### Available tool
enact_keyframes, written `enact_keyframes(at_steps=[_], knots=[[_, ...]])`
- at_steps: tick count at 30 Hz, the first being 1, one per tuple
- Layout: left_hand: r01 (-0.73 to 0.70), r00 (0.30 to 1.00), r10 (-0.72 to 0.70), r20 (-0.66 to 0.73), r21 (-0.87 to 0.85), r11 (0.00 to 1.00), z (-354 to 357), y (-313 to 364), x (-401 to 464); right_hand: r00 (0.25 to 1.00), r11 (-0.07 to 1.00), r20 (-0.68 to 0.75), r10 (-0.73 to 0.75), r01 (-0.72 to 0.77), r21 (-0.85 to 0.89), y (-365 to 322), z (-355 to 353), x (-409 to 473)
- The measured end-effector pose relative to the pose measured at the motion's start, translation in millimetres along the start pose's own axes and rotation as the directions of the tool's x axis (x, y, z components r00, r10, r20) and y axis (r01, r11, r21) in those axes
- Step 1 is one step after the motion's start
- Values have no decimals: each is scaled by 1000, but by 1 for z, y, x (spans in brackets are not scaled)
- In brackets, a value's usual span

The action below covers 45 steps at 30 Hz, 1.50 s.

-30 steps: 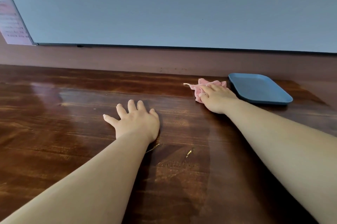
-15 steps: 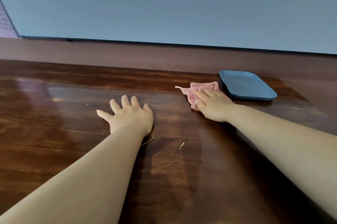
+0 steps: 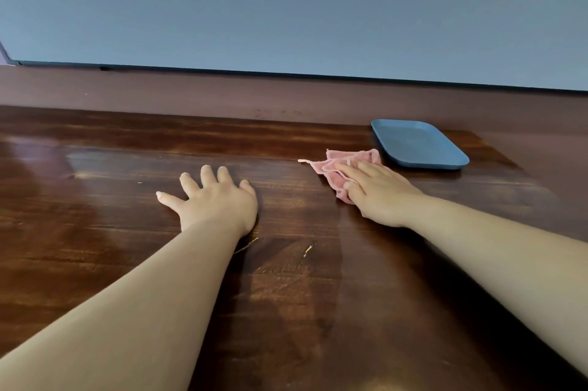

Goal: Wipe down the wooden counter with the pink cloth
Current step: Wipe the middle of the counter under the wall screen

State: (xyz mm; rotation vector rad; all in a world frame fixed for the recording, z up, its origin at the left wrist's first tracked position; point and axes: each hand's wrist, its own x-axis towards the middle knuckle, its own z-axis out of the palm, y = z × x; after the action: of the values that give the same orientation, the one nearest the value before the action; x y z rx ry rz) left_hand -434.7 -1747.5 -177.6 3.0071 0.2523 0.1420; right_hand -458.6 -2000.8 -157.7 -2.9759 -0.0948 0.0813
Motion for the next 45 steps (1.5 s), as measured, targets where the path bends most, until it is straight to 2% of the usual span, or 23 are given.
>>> enact_keyframes(at_steps=[4, 9, 13, 18, 23, 29, 34, 41, 45], knots=[[-7, 1000, 7, 7, -10, 1000, -2, 1, -1, 992, 992, -37, 123, -124, -20, -12, -13, 22], [-8, 1000, 8, 13, -3, 1000, 0, 0, 0, 1000, 1000, 10, 6, -6, -22, -3, -1, -1], [7, 1000, -7, 9, 25, 1000, 3, 1, 4, 999, 999, -7, -42, 42, -4, 8, -3, -3], [1, 1000, -1, 9, -1, 1000, 0, -1, 3, 1000, 1000, -26, 6, -6, -17, -1, -10, 9], [1, 1000, -1, 16, 16, 1000, 2, -1, 3, 999, 999, 3, -42, 42, -24, 8, 4, -14], [0, 1000, 0, 12, 10, 1000, -2, -2, 2, 994, 994, -43, 105, -106, -27, -10, -12, 11], [0, 1000, 0, 13, 20, 1000, 2, 0, 3, 1000, 999, -9, 7, -8, -52, -4, 7, -18], [-6, 1000, 6, 8, -1, 1000, -2, 0, 2, 995, 994, -52, 89, -92, -50, -17, -6, 8], [-10, 1000, 10, 14, 6, 1000, 0, -2, 2, 1000, 999, 1, -16, 16, -52, -15, 9, -16]])
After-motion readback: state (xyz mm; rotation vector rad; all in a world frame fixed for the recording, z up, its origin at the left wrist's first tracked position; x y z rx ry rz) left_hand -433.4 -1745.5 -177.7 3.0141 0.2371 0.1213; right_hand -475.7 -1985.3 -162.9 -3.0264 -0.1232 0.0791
